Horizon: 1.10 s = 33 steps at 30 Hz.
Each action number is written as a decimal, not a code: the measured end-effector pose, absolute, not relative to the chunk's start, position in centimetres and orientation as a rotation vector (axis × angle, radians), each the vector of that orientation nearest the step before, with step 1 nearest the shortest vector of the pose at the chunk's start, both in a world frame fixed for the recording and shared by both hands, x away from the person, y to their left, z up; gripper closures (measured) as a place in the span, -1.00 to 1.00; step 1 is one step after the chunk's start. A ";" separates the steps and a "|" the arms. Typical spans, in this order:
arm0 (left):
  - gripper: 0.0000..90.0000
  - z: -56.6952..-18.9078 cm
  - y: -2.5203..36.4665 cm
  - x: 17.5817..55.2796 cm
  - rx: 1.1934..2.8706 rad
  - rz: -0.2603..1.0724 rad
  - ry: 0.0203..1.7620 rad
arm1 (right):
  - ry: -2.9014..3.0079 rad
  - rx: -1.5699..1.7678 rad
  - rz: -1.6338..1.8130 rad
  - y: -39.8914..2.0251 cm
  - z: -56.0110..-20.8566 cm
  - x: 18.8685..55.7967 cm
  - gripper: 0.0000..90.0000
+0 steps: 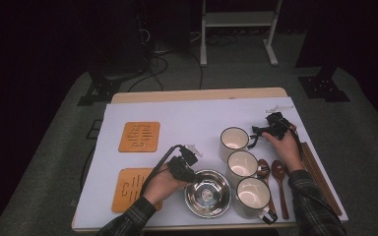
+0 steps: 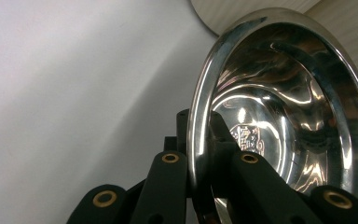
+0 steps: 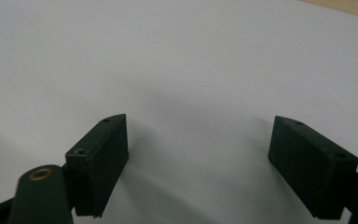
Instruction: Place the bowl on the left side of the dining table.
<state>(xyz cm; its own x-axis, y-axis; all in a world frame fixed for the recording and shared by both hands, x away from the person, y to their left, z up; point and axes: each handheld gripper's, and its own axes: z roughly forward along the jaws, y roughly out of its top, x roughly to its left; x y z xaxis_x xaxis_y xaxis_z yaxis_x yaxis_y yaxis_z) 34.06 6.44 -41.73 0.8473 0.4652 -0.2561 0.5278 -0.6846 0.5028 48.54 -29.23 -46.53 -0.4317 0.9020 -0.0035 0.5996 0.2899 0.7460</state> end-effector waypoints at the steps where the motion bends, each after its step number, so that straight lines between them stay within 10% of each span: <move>1: 0.92 -41.7 6.4 34.0 2.440 -0.144 0.726 | 2.137 1.343 0.954 -29.2 -46.5 48.5 -0.59; 33: 0.91 -39.1 7.3 35.3 2.398 -0.059 0.733 | 2.138 1.345 0.955 -29.2 -46.5 48.5 -0.59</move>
<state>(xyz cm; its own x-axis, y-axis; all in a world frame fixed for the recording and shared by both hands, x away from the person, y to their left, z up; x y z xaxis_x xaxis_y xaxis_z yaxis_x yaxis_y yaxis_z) 35.29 7.35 -39.09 0.8446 0.4909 -0.2136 0.5188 -0.6516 0.5534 48.55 -29.24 -46.53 -0.4316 0.9020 -0.0031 0.5998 0.2896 0.7459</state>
